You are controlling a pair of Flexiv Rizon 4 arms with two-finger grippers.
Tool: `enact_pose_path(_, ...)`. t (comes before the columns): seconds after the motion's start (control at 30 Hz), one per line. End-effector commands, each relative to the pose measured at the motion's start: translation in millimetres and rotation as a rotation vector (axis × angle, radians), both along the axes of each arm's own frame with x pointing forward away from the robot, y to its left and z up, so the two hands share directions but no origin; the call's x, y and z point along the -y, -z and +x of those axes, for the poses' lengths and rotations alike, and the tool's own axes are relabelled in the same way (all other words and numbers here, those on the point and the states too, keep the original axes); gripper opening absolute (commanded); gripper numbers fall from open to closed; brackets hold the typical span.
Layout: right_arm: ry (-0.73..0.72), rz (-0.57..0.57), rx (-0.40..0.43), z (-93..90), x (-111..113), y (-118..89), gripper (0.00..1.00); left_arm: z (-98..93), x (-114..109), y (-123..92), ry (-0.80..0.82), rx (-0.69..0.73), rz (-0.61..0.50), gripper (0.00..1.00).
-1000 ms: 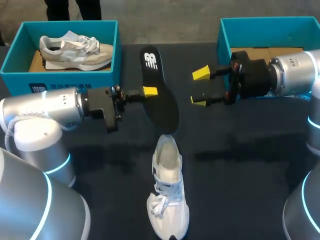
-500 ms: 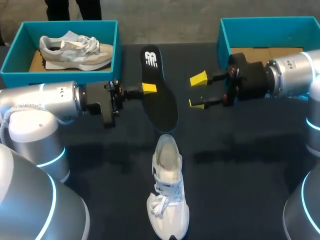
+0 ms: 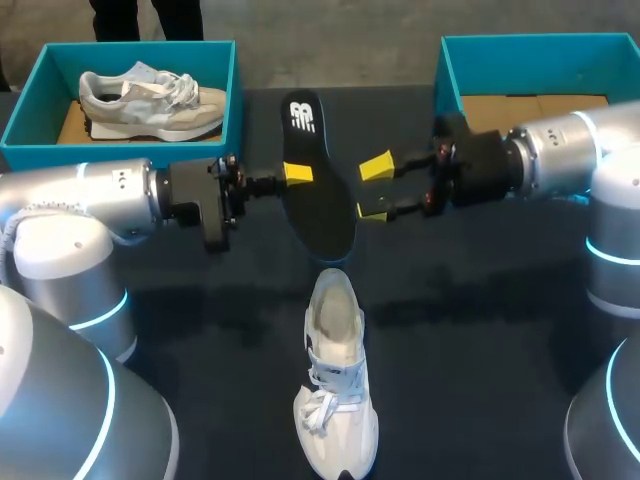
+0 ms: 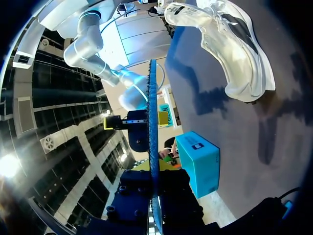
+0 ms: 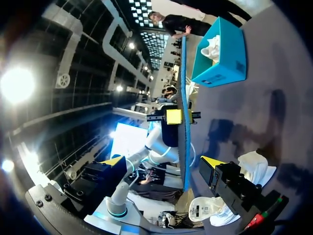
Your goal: Take the shoe out of the shoebox, open the shoe tongue, remove and reinsert the insole, then place the shoe into the shoebox
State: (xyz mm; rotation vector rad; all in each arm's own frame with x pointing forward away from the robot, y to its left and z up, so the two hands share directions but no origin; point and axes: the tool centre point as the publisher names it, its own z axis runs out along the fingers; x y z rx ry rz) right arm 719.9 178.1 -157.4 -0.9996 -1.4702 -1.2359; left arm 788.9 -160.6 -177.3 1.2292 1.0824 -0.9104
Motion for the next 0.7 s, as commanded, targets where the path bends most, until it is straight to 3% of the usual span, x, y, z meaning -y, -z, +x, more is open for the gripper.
enact_pose_path(0.03,-0.005,0.005,-0.001,3.1,-5.6,4.7,1.0,-0.4,0.7,-0.7,-0.002,0.0,0.002,0.0)
enact_pose_path(0.33,-0.009,-0.012,-0.005,8.3,-5.7,4.9,1.0,-0.4,0.7,-0.7,-0.002,0.0,0.002,0.0)
enact_pose_path(0.7,-0.02,-0.032,-0.05,19.1,-8.2,27.1,1.0,0.6,4.8,-1.8,0.008,-0.018,-0.002,0.0)
